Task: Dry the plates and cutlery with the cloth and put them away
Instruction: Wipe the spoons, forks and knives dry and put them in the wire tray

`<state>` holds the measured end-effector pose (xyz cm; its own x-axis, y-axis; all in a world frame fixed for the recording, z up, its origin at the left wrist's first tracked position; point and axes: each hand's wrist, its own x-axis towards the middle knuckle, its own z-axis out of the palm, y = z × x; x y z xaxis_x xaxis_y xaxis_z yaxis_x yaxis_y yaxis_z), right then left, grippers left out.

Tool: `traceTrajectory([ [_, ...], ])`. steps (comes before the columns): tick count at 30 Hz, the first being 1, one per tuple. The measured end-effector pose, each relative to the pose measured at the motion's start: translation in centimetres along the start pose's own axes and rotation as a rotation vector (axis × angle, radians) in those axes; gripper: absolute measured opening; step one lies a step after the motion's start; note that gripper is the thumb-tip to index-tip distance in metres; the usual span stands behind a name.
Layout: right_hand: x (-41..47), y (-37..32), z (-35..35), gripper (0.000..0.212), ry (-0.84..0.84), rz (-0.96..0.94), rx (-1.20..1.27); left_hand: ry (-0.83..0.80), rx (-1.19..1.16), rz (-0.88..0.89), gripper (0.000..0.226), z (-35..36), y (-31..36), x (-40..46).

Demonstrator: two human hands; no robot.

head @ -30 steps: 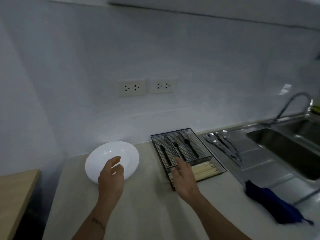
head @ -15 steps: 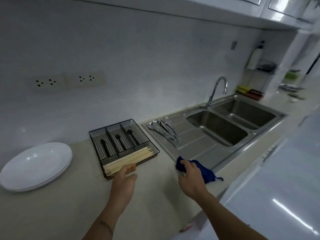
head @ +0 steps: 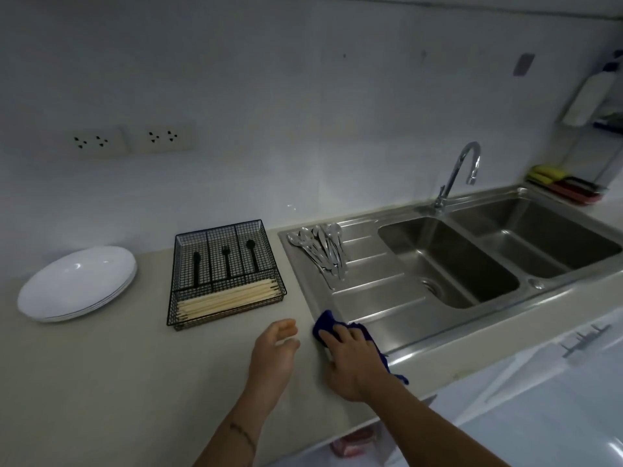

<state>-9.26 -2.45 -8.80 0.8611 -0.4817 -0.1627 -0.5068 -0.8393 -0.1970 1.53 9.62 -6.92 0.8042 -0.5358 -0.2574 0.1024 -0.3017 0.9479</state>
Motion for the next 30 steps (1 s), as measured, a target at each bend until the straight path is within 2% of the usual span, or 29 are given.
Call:
traceTrajectory([
  [6,2.2,3.1,1.3,0.070,-0.040,0.058,0.046,0.053,-0.035,-0.036,0.034,2.0,-0.2,2.9],
  [11,4.4,7.1,0.5,0.087,-0.124,0.030,0.001,0.075,-0.093,-0.043,0.032,5.1,0.3,5.9],
  [16,7.1,11.2,-2.9,0.069,-0.018,0.074,0.091,0.072,-0.085,-0.026,0.032,6.3,1.5,8.8],
  [22,10.8,16.7,-6.8,0.074,0.110,0.152,0.069,0.123,-0.136,-0.023,0.030,8.0,2.4,12.1],
  [30,16.5,20.9,-8.1,0.071,0.088,0.094,0.056,0.211,-0.093,-0.052,0.031,13.4,4.4,15.7],
])
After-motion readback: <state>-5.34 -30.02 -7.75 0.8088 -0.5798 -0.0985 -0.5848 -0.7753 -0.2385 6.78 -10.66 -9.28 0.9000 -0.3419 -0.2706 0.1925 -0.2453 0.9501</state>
